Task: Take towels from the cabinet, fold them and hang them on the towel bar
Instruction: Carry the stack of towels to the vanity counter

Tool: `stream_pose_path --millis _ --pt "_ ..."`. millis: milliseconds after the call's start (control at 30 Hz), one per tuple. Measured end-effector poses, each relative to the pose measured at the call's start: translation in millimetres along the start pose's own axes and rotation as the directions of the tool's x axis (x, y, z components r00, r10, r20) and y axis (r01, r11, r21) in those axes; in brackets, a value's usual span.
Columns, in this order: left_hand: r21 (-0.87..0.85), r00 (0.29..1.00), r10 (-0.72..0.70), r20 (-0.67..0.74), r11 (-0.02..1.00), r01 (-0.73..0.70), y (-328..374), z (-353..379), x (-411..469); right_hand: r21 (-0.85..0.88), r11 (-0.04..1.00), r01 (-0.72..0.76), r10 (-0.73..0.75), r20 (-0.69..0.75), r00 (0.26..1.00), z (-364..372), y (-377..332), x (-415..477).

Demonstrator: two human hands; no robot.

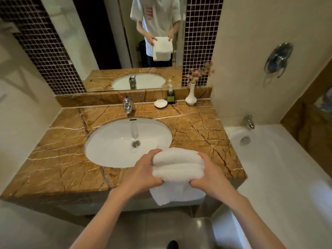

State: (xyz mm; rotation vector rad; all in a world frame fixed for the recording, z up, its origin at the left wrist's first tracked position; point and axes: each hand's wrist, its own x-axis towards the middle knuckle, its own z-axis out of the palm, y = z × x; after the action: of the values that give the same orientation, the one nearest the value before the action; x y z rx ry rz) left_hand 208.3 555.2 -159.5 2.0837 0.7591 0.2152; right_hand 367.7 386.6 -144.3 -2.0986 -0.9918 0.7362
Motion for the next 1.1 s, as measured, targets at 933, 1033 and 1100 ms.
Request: stream_pose_path --millis 933,1033,1100 --pt "-0.004 0.995 0.095 0.044 0.995 -0.095 13.0 -2.0 227.4 0.007 0.993 -0.115 0.115 0.003 0.993 -82.8 26.1 198.1" --pt "0.012 0.992 0.111 0.053 0.994 -0.112 23.0 4.1 252.2 0.009 0.995 -0.096 0.096 -0.011 0.995 -99.5 34.2 217.3" --pt "0.026 0.991 0.121 0.057 0.992 -0.123 27.3 10.6 265.7 -0.011 0.995 -0.095 0.095 -0.026 0.995 -110.6 40.9 227.6"
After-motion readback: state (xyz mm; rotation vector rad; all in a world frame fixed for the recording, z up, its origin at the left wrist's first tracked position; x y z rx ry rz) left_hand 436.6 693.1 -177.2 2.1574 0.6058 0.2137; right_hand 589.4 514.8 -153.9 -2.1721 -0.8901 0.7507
